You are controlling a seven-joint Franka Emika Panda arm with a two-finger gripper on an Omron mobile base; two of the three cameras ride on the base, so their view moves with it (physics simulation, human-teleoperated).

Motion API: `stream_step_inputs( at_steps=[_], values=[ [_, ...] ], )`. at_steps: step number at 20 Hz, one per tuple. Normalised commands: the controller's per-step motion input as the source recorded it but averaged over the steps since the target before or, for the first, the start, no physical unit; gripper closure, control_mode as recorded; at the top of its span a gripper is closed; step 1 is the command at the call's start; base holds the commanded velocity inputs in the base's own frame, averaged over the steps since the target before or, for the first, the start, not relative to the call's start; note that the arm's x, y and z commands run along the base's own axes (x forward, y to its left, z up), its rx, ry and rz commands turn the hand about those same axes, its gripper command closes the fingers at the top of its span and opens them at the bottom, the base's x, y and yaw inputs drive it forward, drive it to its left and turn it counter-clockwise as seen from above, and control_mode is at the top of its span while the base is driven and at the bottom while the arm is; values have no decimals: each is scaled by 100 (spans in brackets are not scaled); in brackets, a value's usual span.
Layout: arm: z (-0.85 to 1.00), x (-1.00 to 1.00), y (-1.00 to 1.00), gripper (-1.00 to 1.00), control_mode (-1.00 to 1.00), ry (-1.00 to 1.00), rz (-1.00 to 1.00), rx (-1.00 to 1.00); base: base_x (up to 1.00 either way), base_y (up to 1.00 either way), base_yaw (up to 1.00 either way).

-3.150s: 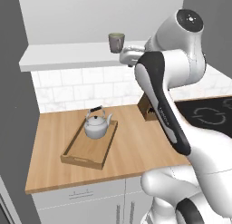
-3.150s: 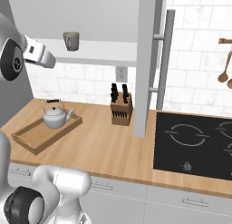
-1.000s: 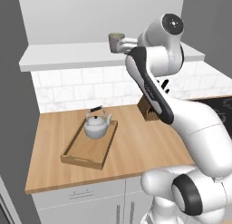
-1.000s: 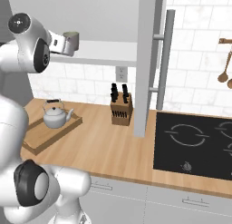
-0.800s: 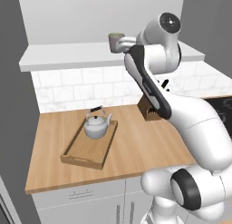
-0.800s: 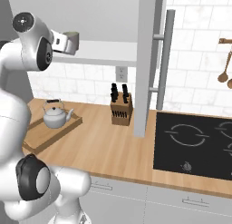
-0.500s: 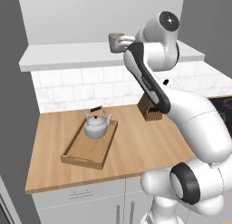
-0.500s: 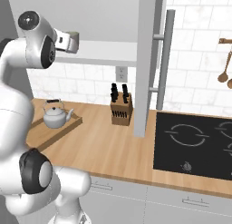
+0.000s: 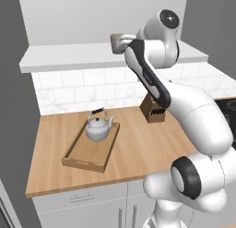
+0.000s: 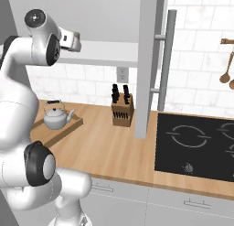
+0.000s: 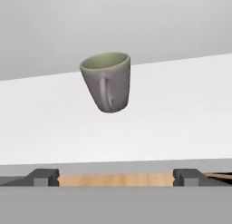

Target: Pick the kettle from the counter and place it on the tray. Then pick the mug from the cabinet and place it on the tray. Then close the cabinet doors.

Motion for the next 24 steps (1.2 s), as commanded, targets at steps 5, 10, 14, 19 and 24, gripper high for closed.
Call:
stream_step_inputs(
  at_steps=[5, 10, 14, 19, 24],
  values=[
    [-6, 20, 3, -100, -100, 0, 0, -1, 0, 0, 0],
    [0, 23, 9, -100, -100, 0, 0, 0, 0, 0, 0],
    [0, 21, 6, -100, -100, 0, 0, 0, 0, 0, 0],
    [0, 26, 5, -100, -100, 1, 0, 0, 0, 0, 0],
    [-2, 22, 8, -100, -100, 0, 0, 0, 0, 0, 0]
  ],
)
